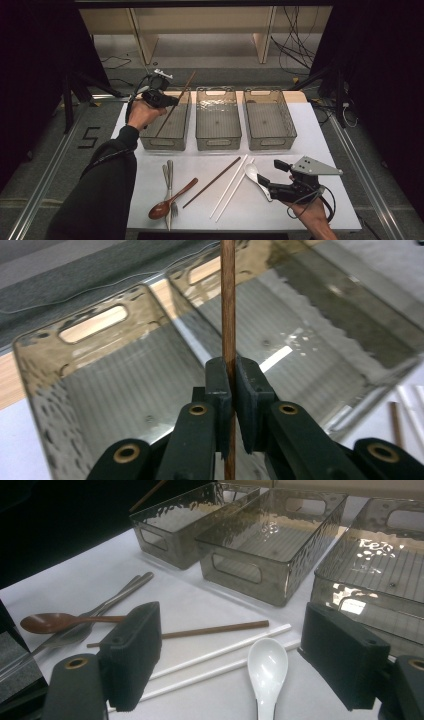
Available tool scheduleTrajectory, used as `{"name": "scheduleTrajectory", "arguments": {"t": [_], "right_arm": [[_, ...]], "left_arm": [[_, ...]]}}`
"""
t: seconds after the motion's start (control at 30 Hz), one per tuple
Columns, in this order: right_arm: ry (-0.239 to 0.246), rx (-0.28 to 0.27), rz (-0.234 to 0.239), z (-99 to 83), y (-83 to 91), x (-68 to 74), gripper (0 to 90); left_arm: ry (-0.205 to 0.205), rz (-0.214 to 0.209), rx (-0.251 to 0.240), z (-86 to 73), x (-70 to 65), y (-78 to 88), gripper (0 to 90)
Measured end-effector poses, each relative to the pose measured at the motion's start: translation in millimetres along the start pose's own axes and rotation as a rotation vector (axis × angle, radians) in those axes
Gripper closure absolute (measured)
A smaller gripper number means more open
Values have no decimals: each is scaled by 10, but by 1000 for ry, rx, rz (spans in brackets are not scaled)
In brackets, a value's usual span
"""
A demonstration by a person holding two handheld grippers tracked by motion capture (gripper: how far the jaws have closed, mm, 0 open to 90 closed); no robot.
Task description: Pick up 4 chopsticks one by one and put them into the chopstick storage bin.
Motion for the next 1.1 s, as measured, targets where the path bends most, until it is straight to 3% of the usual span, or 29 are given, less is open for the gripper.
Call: {"name": "scheduleTrajectory", "arguments": {"t": [0.33, 0.43, 0.57, 0.7, 0.9, 1.03, 1.1], "right_arm": [[-1, -3, 4, 1, 0, -4, 253], [-3, -1, 5, -1, -1, -4, 253], [-2, -1, 5, -2, -1, -4, 253], [-4, -2, 6, -1, -1, -4, 253], [-2, -2, 6, -1, -2, -2, 253], [-6, -1, 8, -2, -3, -3, 253], [-5, -3, 9, -1, -3, -2, 253]], "left_arm": [[47, 33, -23, -16, 298, -125, 842], [49, 51, -32, -40, 373, -167, 842], [41, 86, -6, -119, 464, -230, 842], [27, 101, 9, -188, 501, -273, 840], [35, 109, 11, -256, 542, -322, 835], [40, 100, 41, -307, 521, -360, 828], [50, 106, 41, -315, 519, -372, 761]]}}
Point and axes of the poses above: each handheld gripper's, and its own axes: y roughly backward along the jaws, z roughly out of its top, x roughly to its left, the point moved 9 cm from there along -y, roughly forward along the jaws, and after that the axes turned 4 degrees about y, right-handed, at the moved point
